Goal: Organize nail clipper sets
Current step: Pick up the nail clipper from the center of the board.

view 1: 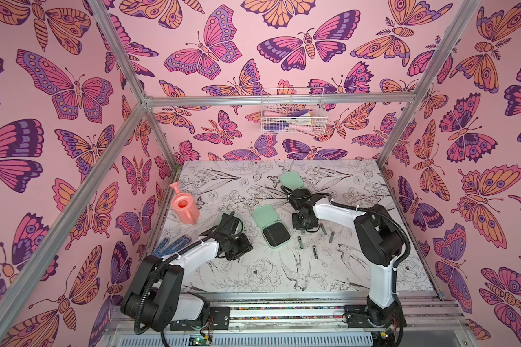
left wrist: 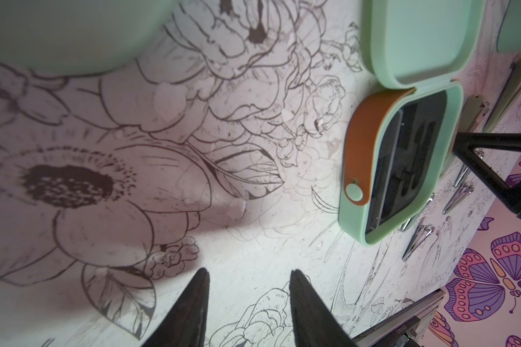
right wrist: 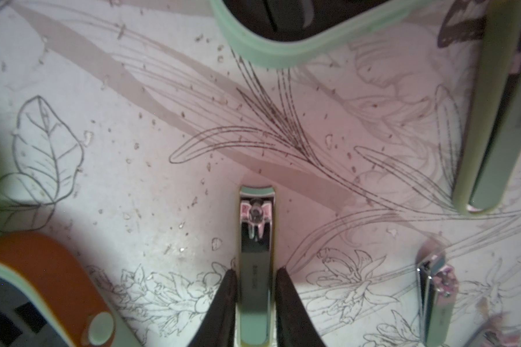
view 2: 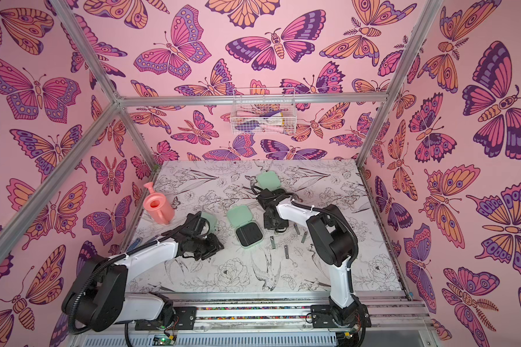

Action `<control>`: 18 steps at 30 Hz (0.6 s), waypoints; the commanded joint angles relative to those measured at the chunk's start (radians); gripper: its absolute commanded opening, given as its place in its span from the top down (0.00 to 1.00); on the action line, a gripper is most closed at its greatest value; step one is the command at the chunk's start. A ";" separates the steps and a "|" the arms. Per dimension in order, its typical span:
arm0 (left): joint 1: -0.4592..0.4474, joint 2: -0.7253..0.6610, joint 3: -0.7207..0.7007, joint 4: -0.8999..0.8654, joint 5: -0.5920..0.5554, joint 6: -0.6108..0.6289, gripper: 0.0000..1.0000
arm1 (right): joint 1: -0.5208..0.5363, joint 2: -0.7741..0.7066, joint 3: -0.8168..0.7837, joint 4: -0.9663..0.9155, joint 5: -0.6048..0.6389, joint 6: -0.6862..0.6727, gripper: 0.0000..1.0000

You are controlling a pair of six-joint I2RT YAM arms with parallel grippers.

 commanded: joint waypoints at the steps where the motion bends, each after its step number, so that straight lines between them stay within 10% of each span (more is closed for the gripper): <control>1: 0.007 -0.012 -0.016 -0.005 -0.004 0.002 0.54 | -0.005 -0.010 -0.008 -0.012 0.011 0.012 0.77; 18: 0.007 -0.020 -0.015 -0.006 0.000 0.000 0.54 | 0.010 -0.072 -0.009 -0.018 -0.009 -0.046 0.78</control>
